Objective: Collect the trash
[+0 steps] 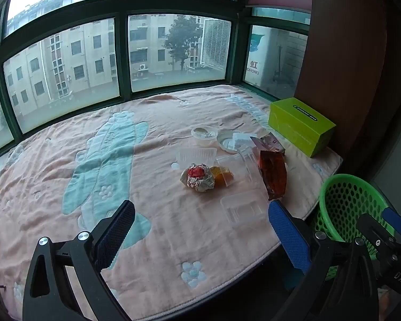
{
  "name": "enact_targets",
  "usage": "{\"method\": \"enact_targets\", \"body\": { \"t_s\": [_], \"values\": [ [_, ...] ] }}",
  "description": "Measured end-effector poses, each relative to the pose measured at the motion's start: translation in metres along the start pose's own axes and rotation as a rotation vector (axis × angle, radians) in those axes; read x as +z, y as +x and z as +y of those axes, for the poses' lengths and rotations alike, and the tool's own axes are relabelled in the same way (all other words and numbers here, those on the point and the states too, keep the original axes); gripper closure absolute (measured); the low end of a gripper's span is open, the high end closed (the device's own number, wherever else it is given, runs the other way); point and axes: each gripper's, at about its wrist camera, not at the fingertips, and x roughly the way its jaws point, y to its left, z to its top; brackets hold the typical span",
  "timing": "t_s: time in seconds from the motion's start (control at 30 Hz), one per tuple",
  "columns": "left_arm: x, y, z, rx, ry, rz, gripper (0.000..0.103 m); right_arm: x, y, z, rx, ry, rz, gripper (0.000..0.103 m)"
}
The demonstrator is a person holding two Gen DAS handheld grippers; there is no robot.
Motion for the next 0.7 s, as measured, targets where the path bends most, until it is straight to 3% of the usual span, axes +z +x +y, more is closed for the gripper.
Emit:
{"method": "enact_targets", "body": {
  "t_s": [0.7],
  "values": [
    [-0.0005,0.0043,0.0061,-0.009,-0.012,0.016,0.006,-0.0008,0.0055,0.0002,0.007,0.001,0.01,0.005]
  ]
}}
